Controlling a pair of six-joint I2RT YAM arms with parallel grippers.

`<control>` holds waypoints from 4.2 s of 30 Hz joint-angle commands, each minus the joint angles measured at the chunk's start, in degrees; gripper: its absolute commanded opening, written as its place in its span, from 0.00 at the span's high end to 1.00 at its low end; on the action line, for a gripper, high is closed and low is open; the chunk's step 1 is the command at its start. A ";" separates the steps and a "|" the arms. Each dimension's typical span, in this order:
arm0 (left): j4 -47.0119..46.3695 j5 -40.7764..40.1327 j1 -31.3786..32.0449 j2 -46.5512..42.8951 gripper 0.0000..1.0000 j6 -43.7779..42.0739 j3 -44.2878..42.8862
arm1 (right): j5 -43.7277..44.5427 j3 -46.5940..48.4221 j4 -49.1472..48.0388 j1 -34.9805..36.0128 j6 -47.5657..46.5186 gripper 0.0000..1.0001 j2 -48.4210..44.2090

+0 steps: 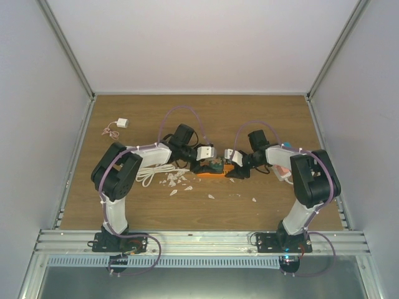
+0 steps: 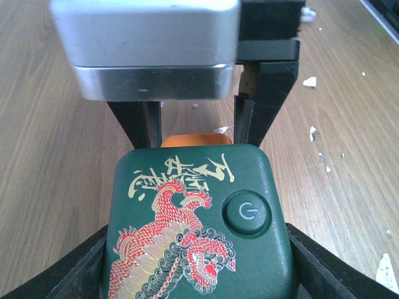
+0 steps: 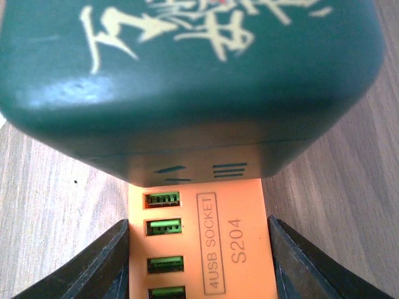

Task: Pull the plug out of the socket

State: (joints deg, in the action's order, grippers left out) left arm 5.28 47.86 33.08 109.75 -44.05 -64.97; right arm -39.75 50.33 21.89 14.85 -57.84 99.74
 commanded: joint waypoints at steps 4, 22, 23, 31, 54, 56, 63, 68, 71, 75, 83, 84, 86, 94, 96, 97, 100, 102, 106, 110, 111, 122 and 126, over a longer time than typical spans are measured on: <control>-9.90 0.64 2.07 -5.03 0.65 -0.90 3.48 | 5.34 -0.74 1.27 -0.01 0.10 0.82 1.77; -0.27 7.96 -1.72 -3.13 0.67 2.71 -1.65 | 6.44 0.12 1.66 -0.36 0.08 0.83 2.21; 0.61 7.82 -2.38 -3.19 0.67 2.62 -1.91 | 6.44 0.13 1.70 -0.42 0.16 0.83 2.22; 17.58 4.43 -12.34 -7.41 0.67 -3.91 -7.29 | 6.53 0.44 2.45 -0.85 -0.33 0.82 1.95; 56.74 -35.38 -48.44 -2.55 0.64 -30.97 -34.78 | 5.67 1.46 4.27 -0.96 -2.01 0.79 3.00; 57.52 -38.36 -49.34 -2.36 0.63 -32.31 -34.87 | 5.61 1.60 4.37 -0.94 -1.92 0.79 3.11; 63.89 -45.84 -49.47 2.16 0.63 -29.71 -35.81 | 5.46 1.55 4.54 -0.96 -2.18 0.79 3.02; 66.38 -49.31 -49.19 5.63 0.63 -26.44 -38.33 | 5.47 1.47 4.39 -0.89 -1.84 0.78 3.09; 67.20 -52.67 -48.95 7.80 0.63 -25.02 -39.29 | 5.47 1.65 4.48 -0.94 -1.83 0.78 3.24; 67.41 -56.14 -48.39 9.97 0.62 -23.73 -39.31 | 5.83 1.87 4.61 -0.96 -1.79 0.78 3.50; 66.07 -60.27 -46.21 12.81 0.52 -23.34 -39.48 | 5.92 2.32 4.69 -0.92 -1.24 0.76 3.79; 66.05 -60.25 -46.05 12.99 0.50 -23.39 -39.45 | 5.92 2.39 4.73 -0.95 -1.22 0.75 3.73; 65.87 -60.10 -45.79 13.18 0.42 -23.36 -39.40 | 5.89 2.43 4.85 -0.88 -1.01 0.74 3.70; 65.10 -60.25 -45.47 14.10 0.19 -22.80 -39.22 | 5.29 3.91 5.59 -0.96 -0.49 0.70 3.64; 65.12 -60.29 -45.47 13.93 0.16 -22.67 -39.27 | 5.44 4.14 5.85 -0.94 -0.81 0.70 3.62; 64.99 -60.25 -45.47 13.79 0.14 -22.64 -39.27 | 5.54 4.30 5.89 -0.94 -0.93 0.69 3.62; 64.56 -59.72 -45.35 13.24 0.09 -21.92 -39.48 | 5.81 5.13 6.05 -0.95 -1.13 0.69 3.92; 64.32 -59.15 -45.15 12.80 0.02 -21.23 -39.55 | 6.01 6.02 6.17 -0.95 -1.17 0.70 4.32; 63.49 -57.89 -44.24 11.63 0.01 -19.47 -39.62 | 7.48 9.27 6.79 -0.96 -2.16 0.70 5.90; 63.63 -56.75 -43.31 10.48 0.01 -18.77 -39.62 | 8.38 14.77 10.66 -0.94 -5.95 0.66 8.97; 63.44 -56.46 -43.16 10.22 0.01 -18.62 -39.62 | 8.78 16.31 11.80 -0.94 -7.17 0.66 9.99; 57.18 -55.46 -42.58 5.77 0.01 -15.62 -38.22 | 16.42 31.20 16.39 -4.05 -14.79 0.66 21.20; 55.28 -55.69 -42.48 4.09 0.01 -14.72 -36.86 | 18.36 38.03 16.31 -6.56 -14.26 0.66 25.73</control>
State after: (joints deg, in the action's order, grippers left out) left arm 64.12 -8.54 -9.78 117.54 -60.62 -102.89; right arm -31.75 84.07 39.09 11.99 -70.50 119.81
